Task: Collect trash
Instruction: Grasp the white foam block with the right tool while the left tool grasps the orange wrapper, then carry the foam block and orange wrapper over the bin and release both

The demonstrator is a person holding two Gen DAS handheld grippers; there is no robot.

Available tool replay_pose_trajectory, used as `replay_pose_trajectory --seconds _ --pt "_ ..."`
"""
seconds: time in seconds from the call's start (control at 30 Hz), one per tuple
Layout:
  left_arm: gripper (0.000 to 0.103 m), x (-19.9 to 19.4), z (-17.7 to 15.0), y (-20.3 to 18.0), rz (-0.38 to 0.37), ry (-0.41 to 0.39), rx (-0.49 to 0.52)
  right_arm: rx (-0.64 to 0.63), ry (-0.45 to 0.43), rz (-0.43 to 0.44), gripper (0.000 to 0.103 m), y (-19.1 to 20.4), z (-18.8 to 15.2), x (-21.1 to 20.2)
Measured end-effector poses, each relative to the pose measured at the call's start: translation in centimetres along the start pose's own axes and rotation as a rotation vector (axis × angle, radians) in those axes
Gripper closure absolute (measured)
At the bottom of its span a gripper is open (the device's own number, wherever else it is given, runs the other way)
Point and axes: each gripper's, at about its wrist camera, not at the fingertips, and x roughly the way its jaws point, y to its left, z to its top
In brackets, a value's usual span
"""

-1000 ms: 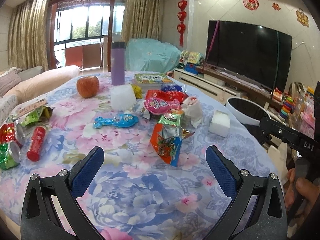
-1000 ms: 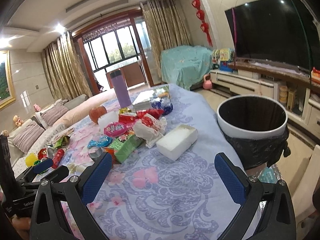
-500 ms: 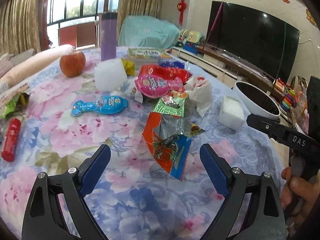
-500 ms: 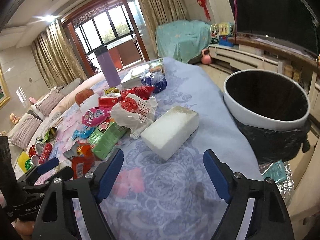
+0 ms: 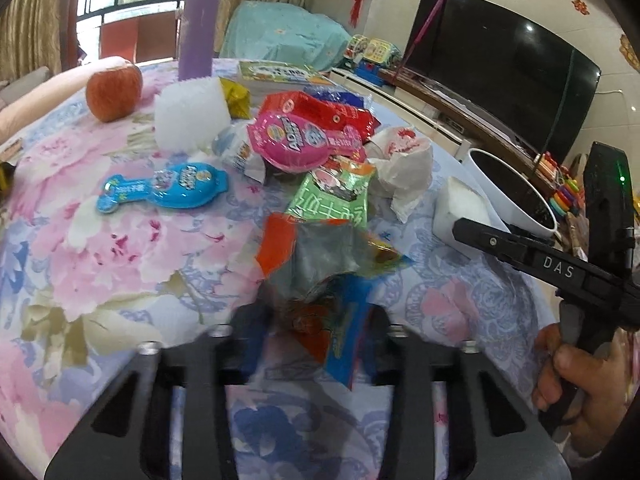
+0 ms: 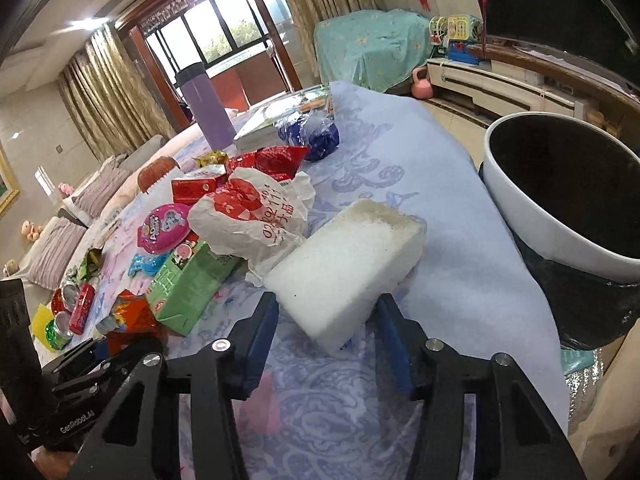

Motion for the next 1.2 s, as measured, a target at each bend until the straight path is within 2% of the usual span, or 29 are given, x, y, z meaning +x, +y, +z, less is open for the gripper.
replay_pose_trajectory --seconds 0.1,0.37,1.2 --pt "0.08 -0.4 -0.2 -0.4 -0.013 -0.019 0.019 -0.022 -0.024 -0.007 0.055 0.3 -0.2 -0.6" --pt "0.081 -2.1 0.1 -3.0 -0.059 -0.059 0.09 -0.034 -0.056 0.004 0.055 0.3 -0.4 -3.0" --pt "0.081 1.1 3.9 -12.8 -0.211 -0.007 0.244 0.089 -0.15 -0.069 0.055 -7.1 0.4 -9.6"
